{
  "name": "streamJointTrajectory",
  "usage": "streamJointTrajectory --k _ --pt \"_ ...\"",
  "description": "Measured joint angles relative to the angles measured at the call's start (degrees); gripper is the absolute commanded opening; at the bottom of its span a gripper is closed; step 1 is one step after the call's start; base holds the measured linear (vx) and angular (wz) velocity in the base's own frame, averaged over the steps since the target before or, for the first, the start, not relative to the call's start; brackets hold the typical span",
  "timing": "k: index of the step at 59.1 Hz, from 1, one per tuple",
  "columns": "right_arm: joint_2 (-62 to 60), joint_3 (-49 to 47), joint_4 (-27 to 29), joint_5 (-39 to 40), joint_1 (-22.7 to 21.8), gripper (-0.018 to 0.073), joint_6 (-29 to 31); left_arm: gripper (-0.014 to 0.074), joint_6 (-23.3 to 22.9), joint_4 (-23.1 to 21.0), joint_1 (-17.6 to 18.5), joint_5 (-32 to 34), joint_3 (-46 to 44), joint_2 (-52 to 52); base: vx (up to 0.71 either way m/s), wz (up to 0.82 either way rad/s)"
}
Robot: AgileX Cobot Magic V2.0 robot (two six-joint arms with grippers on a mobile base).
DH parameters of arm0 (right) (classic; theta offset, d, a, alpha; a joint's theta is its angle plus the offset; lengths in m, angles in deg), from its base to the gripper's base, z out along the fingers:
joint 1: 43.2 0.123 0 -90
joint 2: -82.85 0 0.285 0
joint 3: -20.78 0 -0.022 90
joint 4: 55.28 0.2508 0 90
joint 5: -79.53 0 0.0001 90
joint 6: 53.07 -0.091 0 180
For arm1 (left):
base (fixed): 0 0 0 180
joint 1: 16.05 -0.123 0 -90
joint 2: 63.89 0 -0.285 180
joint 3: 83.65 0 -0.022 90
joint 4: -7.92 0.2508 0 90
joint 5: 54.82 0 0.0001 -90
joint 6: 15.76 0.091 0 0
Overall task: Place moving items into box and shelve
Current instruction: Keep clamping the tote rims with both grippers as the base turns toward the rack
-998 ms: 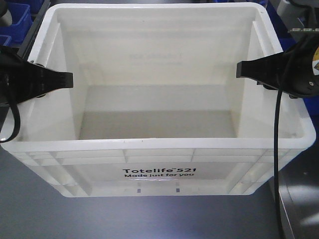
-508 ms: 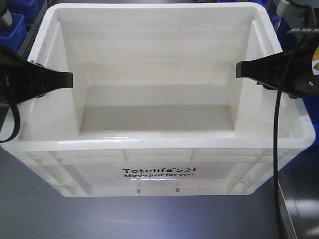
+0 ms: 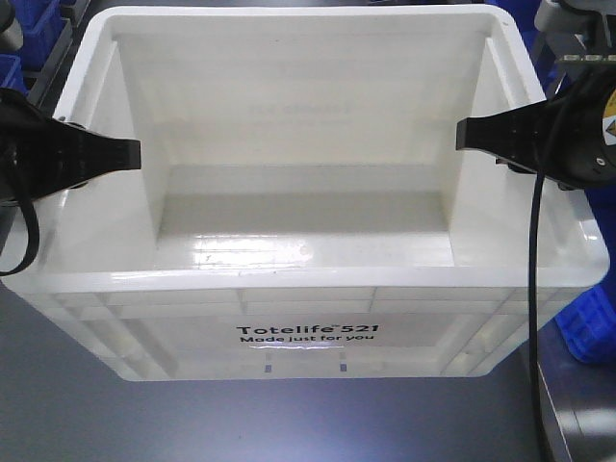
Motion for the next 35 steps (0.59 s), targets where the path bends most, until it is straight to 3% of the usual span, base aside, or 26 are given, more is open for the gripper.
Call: streamJointTrajectory --k 35 --pt "0.0 0.0 0.0 0.0 0.0 -0.0011 0.0 0.0108 0.0 0.0 0.0 0.0 0.0 0.0 0.39 -0.04"
